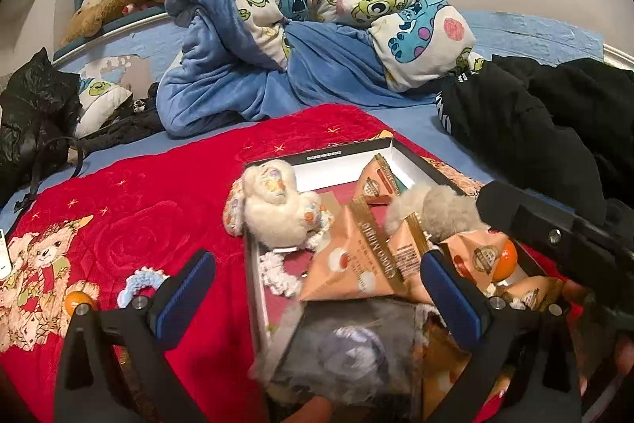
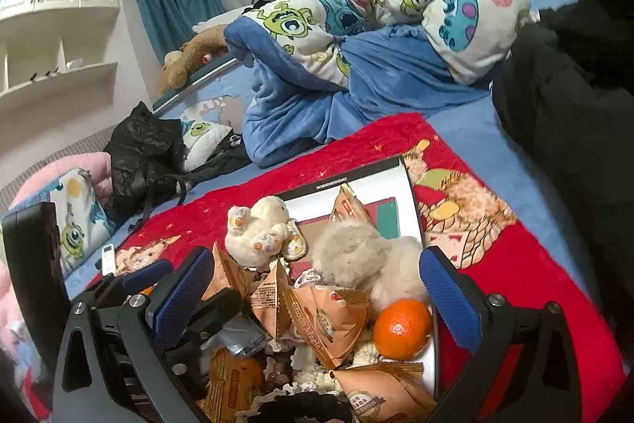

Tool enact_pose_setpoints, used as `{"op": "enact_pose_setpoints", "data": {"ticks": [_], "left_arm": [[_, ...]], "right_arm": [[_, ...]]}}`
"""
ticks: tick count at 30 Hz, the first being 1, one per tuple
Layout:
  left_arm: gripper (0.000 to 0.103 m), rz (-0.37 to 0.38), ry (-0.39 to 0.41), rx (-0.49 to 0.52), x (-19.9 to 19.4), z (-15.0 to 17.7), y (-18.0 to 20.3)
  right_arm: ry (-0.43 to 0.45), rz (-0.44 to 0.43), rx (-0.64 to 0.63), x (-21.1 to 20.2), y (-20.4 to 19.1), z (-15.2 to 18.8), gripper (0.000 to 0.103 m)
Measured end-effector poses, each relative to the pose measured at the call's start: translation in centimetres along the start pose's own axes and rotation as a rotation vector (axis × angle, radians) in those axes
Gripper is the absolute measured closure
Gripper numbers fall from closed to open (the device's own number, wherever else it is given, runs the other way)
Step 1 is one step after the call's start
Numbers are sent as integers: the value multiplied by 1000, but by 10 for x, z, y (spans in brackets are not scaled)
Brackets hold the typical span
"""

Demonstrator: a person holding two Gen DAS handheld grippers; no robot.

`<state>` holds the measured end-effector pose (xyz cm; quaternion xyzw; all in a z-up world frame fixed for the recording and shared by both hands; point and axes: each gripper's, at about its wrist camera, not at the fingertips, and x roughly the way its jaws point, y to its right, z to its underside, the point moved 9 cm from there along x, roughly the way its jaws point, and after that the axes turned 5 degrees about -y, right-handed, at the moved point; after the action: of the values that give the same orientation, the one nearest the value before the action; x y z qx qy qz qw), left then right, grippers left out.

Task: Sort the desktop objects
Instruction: 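Withdraw both grippers from the box toward the orange and blue ring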

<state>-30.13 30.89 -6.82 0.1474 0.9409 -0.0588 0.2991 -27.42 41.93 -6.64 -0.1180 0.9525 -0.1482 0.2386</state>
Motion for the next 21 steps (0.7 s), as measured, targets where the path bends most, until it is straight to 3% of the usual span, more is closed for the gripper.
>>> {"op": "enact_pose_setpoints", "data": {"ticks": [5, 9, 17, 21], "left_arm": [[0, -5, 9, -33, -25, -1, -29], [0, 1, 8, -96, -47, 3, -68], [0, -39, -10, -222, -71, 9, -161], [0, -92, -41, -189, -76, 10, -199]], "right_arm": [[4, 14, -27, -2, -7, -1, 0], [0, -93, 58, -9, -24, -7, 0], [8, -169, -51, -24, -106, -23, 0], [-32, -166, -119, -12, -152, -26, 0]]}}
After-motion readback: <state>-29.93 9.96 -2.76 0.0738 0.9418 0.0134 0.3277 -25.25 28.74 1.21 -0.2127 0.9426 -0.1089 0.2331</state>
